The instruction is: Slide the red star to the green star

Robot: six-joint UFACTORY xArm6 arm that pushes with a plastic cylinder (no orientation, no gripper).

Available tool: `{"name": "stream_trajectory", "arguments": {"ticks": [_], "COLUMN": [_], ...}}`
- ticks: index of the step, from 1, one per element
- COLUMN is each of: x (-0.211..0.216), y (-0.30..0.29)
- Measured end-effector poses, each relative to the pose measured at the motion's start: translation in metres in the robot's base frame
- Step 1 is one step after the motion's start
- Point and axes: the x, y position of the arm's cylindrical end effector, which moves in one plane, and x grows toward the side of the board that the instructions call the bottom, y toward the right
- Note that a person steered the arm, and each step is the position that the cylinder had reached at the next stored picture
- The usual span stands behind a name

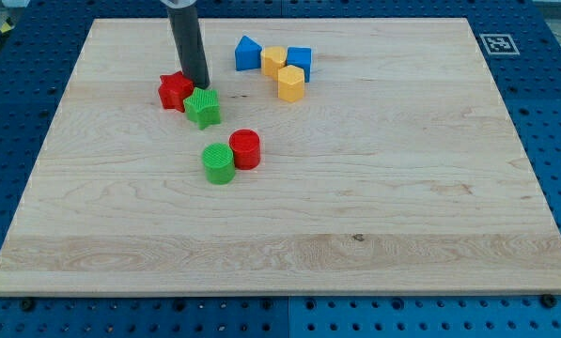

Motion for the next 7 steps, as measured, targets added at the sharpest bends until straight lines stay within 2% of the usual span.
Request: {"name": "stream_trajectory", "arguments": {"ticks": [1,3,4,7], "x": [-0.008,-0.035,-0.036,-0.013], "y": [0.01,-0.037,-0.055,-0.049]}}
